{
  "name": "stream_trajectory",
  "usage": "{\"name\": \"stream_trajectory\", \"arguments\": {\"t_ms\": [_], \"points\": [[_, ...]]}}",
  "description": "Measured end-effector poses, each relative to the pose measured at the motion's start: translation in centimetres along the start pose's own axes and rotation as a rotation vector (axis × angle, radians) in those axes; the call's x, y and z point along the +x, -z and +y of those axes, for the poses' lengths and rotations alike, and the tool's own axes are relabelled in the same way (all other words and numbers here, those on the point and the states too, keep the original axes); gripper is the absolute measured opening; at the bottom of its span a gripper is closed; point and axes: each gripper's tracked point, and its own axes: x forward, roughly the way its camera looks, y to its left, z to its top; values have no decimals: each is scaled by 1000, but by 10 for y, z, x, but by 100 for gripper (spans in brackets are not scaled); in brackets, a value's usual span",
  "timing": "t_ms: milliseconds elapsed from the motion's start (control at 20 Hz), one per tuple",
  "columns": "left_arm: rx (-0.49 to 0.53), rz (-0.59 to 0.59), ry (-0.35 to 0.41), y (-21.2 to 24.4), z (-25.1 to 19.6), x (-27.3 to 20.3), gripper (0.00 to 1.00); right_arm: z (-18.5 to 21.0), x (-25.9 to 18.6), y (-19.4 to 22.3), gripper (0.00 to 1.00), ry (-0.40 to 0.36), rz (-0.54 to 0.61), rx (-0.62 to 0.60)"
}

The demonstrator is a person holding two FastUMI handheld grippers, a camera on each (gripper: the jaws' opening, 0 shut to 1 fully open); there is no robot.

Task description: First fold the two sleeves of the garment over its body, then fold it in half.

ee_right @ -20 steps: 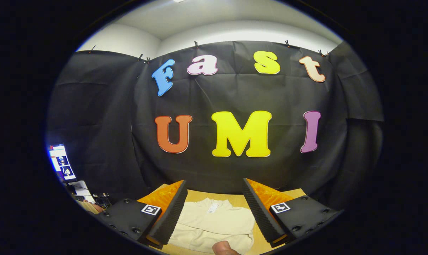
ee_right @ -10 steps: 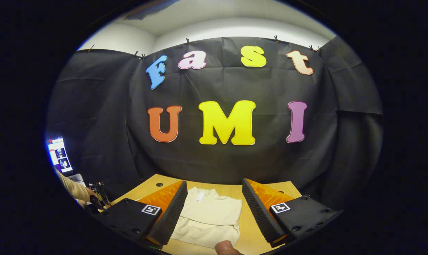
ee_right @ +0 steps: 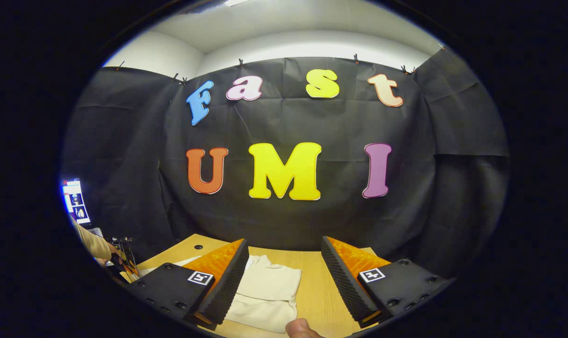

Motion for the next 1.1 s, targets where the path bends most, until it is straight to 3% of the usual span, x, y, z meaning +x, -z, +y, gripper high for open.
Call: {"name": "stream_trajectory", "arguments": {"t_ms": [150, 400, 800, 1100], "points": [[48, -48, 38, -6, -28, -26, 8, 4, -1, -7, 93, -39, -24, -2], [119, -156, 84, -25, -78, -70, 8, -5, 0, -16, 96, -56, -46, 2], [320, -260, 165, -35, -189, -134, 6, -34, 1, -19, 96, -19, -61, 3], [457, -295, 233, -14, -289, -158, 5, -65, 6, -20, 96, 28, -59, 6]]}}
